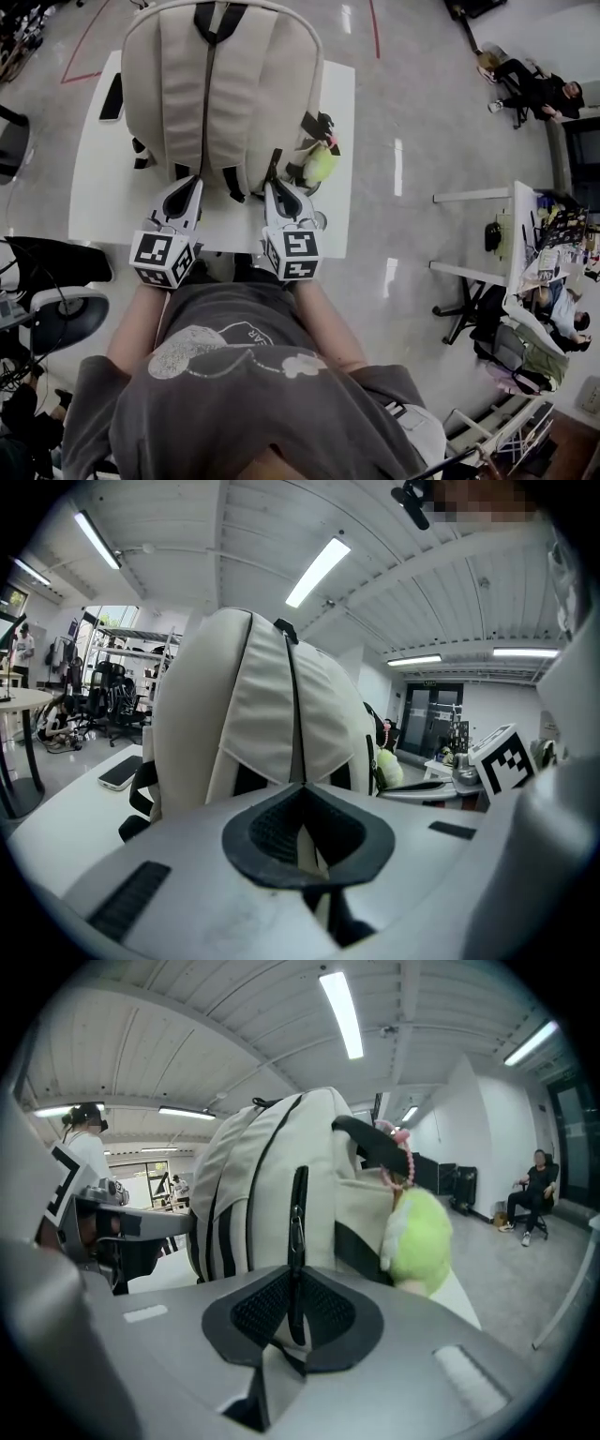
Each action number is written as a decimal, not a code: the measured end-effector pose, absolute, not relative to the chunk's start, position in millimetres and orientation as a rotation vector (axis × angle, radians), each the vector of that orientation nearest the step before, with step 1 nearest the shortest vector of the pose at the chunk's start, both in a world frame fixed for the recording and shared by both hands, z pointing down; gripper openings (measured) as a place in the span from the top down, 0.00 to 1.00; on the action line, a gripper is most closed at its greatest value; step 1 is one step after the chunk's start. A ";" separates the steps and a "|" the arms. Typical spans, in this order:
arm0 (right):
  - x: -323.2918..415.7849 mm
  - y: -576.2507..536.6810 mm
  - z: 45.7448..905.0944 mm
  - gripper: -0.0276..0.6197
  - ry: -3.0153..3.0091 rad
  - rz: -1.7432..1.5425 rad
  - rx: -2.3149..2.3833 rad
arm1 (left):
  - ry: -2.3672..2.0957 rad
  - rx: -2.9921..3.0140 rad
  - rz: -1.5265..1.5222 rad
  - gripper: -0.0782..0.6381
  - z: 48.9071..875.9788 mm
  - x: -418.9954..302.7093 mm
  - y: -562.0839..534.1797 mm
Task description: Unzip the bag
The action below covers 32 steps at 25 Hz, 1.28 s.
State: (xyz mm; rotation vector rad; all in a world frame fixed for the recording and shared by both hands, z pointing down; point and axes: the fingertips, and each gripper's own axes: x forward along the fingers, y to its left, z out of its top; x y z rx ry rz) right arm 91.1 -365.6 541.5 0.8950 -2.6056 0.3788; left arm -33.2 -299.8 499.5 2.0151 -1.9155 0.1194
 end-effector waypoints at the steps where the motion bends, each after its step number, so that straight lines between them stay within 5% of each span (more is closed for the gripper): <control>1: 92.1 -363.6 546.5 0.91 -2.595 0.390 0.893 | -1.910 2.016 0.124 0.88 501.9 -32.0 -299.6; 32: 121.6 -313.3 667.3 0.91 -2.146 0.681 0.871 | -1.758 1.975 0.264 0.88 579.3 -9.6 -273.2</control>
